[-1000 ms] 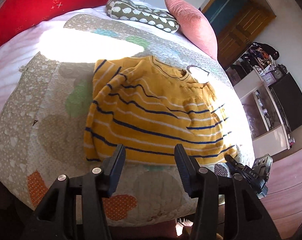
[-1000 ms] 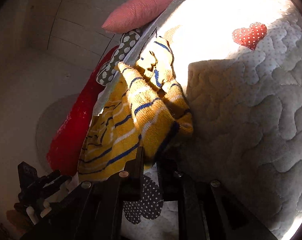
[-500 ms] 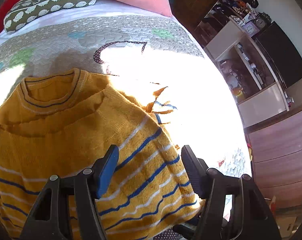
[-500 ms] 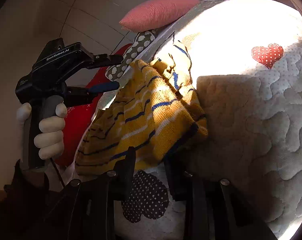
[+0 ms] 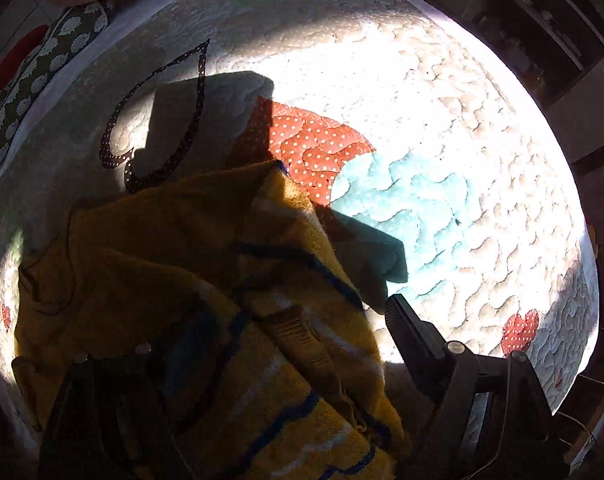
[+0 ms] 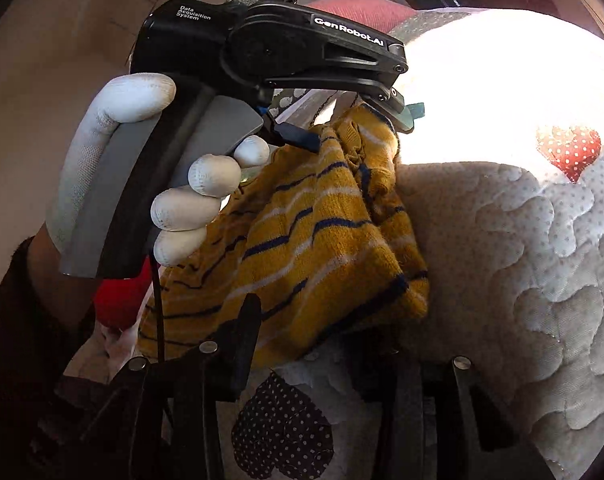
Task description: Fold small clothes
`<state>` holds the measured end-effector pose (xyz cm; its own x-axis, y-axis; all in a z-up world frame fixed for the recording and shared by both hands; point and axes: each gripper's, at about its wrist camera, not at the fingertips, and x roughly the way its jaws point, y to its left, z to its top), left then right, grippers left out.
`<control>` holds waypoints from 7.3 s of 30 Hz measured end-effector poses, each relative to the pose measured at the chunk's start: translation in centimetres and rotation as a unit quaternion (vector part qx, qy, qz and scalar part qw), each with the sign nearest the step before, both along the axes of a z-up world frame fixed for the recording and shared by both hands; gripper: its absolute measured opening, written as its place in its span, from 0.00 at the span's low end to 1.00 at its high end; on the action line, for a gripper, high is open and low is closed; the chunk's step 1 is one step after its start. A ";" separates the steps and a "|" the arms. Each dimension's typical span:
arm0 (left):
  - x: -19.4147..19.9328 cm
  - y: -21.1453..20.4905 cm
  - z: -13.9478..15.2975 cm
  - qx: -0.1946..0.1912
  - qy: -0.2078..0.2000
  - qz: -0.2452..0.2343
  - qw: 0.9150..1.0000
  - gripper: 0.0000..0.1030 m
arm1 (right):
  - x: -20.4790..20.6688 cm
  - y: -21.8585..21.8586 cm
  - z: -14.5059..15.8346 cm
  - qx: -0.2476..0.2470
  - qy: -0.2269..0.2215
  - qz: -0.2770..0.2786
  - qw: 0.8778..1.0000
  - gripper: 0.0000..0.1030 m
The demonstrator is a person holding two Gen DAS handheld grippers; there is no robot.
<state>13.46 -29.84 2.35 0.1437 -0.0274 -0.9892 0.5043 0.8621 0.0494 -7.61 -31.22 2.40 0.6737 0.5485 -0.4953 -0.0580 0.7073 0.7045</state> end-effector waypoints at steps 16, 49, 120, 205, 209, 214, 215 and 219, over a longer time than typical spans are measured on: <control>-2.6 15.2 9.0 -0.165 -0.078 0.058 0.981 0.21 | 3.0 7.7 5.9 -0.103 -0.038 0.065 0.992 0.09; -12.3 50.5 5.9 -0.322 -0.105 0.336 0.879 0.34 | 5.1 31.4 8.1 -0.205 -0.064 0.335 0.917 0.58; -31.3 33.4 13.6 -0.030 -0.422 0.283 0.861 1.00 | -4.2 13.7 6.6 -0.217 -0.026 0.060 0.974 0.55; -29.8 33.4 4.6 -0.085 -0.239 0.291 0.922 1.00 | -4.7 19.4 4.6 -0.372 0.022 0.040 0.927 0.65; -29.8 33.4 4.5 -0.086 -0.238 0.292 0.923 1.00 | -4.7 19.4 4.6 -0.372 0.022 0.040 0.927 0.65; -29.8 33.4 4.5 -0.087 -0.235 0.293 0.923 1.00 | -4.7 19.5 4.5 -0.371 0.023 0.041 0.928 0.65; -29.8 33.4 4.5 -0.087 -0.235 0.293 0.923 1.00 | -4.7 19.4 4.5 -0.370 0.023 0.041 0.928 0.65; -29.8 33.4 4.5 -0.087 -0.235 0.292 0.923 1.00 | -4.7 19.4 4.5 -0.369 0.023 0.041 0.928 0.65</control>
